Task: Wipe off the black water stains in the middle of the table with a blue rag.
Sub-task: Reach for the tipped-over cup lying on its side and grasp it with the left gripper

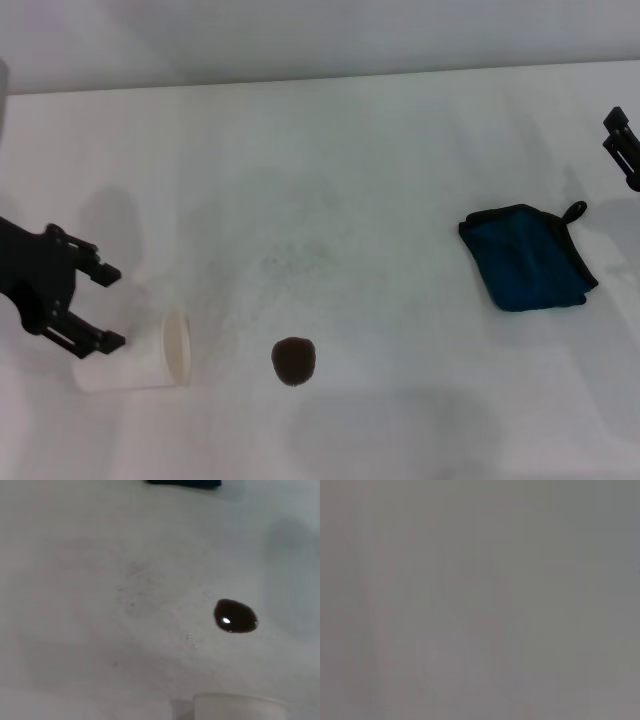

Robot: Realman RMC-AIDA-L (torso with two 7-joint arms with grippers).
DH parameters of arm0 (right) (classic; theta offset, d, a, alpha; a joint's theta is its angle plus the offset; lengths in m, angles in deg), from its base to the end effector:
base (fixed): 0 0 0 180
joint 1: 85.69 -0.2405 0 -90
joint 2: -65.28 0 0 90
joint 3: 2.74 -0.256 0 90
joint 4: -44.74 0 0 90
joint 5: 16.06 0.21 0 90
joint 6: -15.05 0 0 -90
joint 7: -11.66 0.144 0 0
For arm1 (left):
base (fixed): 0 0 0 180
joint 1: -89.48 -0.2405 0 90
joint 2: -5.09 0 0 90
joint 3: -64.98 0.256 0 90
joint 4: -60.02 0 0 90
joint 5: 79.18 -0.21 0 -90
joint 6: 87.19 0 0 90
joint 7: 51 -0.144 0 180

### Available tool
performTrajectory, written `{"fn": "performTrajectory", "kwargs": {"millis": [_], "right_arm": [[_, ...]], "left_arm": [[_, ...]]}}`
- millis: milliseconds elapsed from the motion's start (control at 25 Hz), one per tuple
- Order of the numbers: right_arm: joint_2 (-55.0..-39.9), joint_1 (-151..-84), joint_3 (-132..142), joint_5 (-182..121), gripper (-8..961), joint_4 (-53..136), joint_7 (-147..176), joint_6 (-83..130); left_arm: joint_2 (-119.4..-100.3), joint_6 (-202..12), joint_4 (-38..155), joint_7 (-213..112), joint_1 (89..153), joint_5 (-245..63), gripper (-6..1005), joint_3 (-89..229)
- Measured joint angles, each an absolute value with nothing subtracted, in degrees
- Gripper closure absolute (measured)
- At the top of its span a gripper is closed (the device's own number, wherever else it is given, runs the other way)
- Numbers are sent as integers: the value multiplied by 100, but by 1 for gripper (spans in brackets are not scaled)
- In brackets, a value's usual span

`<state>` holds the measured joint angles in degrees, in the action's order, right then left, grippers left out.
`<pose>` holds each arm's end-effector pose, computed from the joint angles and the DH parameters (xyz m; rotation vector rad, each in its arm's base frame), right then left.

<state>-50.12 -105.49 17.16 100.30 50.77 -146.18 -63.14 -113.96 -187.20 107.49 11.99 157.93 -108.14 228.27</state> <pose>0.3778 0.2756 0.0184 -1.5063 0.6867 0.7824 -0.2323 0.3682 0.0377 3.0842 0.2842 -0.4061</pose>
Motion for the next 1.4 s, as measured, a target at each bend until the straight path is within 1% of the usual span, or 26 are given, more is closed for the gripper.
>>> {"fn": "performTrajectory", "kwargs": {"millis": [920, 1400], "right_arm": [[-5003, -10512, 1711, 10031, 138, 5055, -14619, -6292], [-4993, -10485, 1715, 10031, 140, 5003, -14619, -6215]], "left_arm": [[-11392, -17395, 8878, 1871, 15833, -11665, 132, 22825], [-11394, -17231, 8723, 1887, 15761, -11557, 142, 22810]]}}
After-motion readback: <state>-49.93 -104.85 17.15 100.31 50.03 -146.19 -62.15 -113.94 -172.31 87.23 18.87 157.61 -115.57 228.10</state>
